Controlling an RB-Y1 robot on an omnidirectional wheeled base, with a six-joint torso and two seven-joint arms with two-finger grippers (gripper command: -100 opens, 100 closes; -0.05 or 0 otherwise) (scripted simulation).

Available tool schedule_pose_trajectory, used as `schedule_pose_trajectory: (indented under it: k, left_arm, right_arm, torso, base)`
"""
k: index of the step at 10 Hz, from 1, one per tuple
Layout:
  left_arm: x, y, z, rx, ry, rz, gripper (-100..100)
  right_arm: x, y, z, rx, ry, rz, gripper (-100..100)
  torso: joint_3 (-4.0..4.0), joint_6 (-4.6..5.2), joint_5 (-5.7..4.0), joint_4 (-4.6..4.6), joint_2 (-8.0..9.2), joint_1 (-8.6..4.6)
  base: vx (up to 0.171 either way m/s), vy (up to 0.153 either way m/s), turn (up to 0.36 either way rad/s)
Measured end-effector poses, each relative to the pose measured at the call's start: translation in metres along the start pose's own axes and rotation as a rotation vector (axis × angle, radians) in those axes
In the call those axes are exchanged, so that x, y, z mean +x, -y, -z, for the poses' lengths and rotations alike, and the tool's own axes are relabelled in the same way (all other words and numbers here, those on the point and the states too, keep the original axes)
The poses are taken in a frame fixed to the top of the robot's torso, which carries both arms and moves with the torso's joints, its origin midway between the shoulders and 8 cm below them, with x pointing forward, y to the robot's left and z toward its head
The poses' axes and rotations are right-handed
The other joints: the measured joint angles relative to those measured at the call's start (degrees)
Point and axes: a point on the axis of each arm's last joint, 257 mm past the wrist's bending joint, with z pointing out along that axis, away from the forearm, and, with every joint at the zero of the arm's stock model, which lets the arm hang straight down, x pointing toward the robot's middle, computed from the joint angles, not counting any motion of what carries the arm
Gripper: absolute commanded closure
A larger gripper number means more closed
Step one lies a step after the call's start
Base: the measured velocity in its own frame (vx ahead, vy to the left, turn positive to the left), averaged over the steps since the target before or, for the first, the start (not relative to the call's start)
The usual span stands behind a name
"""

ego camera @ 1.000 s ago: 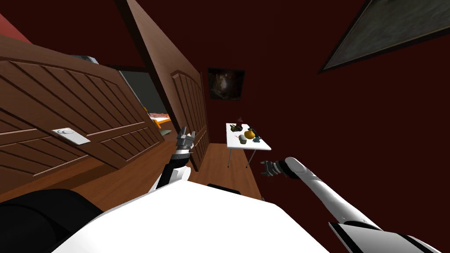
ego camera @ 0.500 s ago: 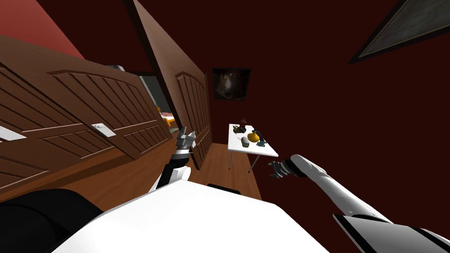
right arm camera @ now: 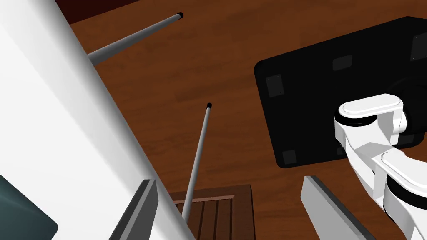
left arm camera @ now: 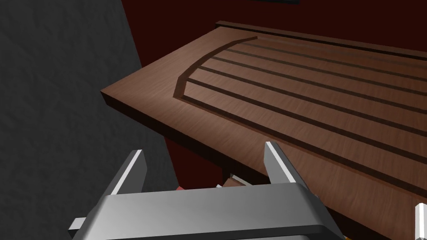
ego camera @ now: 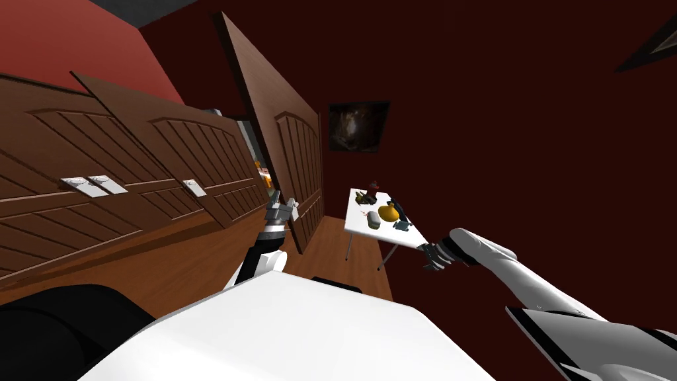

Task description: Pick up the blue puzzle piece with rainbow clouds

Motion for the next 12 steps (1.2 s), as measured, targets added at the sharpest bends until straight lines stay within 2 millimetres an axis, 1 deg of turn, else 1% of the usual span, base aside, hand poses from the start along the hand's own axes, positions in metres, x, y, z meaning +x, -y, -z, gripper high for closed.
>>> schedule_pose_trajectory:
  k: [1, 2, 3, 4, 5, 6, 7, 9, 10, 11, 12]
  left_arm:
    - [0.000, 0.000, 0.000, 0.000, 0.000, 0.000, 0]
    - [0.000, 0.000, 0.000, 0.000, 0.000, 0.000, 0]
    - [0.000, 0.000, 0.000, 0.000, 0.000, 0.000, 0]
    - [0.000, 0.000, 0.000, 0.000, 0.000, 0.000, 0]
    - [0.000, 0.000, 0.000, 0.000, 0.000, 0.000, 0]
    - [0.000, 0.000, 0.000, 0.000, 0.000, 0.000, 0]
    - [0.000, 0.000, 0.000, 0.000, 0.000, 0.000, 0]
    - [0.000, 0.000, 0.000, 0.000, 0.000, 0.000, 0]
    - [0.000, 0.000, 0.000, 0.000, 0.000, 0.000, 0]
    - [0.000, 0.000, 0.000, 0.000, 0.000, 0.000, 0]
    - [0.000, 0.000, 0.000, 0.000, 0.000, 0.000, 0]
  right_arm:
    - [0.011, 0.000, 0.009, -0.005, -0.027, -0.007, -100]
    - [0.023, 0.003, 0.019, -0.007, -0.058, -0.011, -100]
    - [0.030, 0.004, 0.026, -0.009, -0.075, -0.015, -100]
    - [0.033, 0.003, 0.028, -0.014, -0.080, -0.023, -100]
    - [0.035, 0.003, 0.028, -0.015, -0.081, -0.026, -100]
    - [0.045, 0.005, 0.036, -0.015, -0.101, -0.033, -100]
    - [0.059, 0.007, 0.053, -0.016, -0.126, -0.038, -100]
    - [0.078, 0.006, 0.075, -0.024, -0.163, -0.048, -100]
    - [0.081, 0.008, 0.083, -0.026, -0.172, -0.051, -100]
    - [0.083, 0.008, 0.091, -0.028, -0.176, -0.050, -100]
    - [0.083, 0.008, 0.094, -0.032, -0.175, -0.052, -100]
  torso:
    - [0.02, 0.06, -0.03, -0.01, 0.05, 0.03]
    - [0.05, -0.01, 0.00, 0.01, 0.11, 0.13]
    - [0.12, 0.09, 0.02, 0.03, 0.24, 0.26]
    - [0.20, 0.11, 0.05, 0.06, 0.37, 0.47]
    - [0.25, 0.09, 0.10, 0.08, 0.46, 0.65]
    - [0.21, -0.01, 0.12, 0.08, 0.37, 0.56]
    - [0.14, 0.02, 0.07, 0.05, 0.24, 0.34]
    - [0.11, 0.02, 0.01, 0.03, 0.22, 0.23]
    - [0.10, 0.00, 0.05, 0.03, 0.21, 0.41]
    - [0.12, 0.05, 0.09, 0.03, 0.23, 0.62]
    - [0.15, 0.08, 0.12, 0.04, 0.29, 0.79]
  base:
    - [0.074, -0.124, 0.339]
    - [0.041, -0.094, 0.166]
    - [0.009, -0.032, -0.025]
    - [-0.007, 0.010, -0.028]
    - [0.021, -0.036, 0.305]
    - [0.062, -0.109, 0.392]
    - [0.060, -0.141, 0.406]
    - [0.037, -0.098, 0.441]
    - [0.028, -0.019, 0.322]
    - [0.012, 0.024, 0.165]
    - [0.004, 0.014, 0.022]
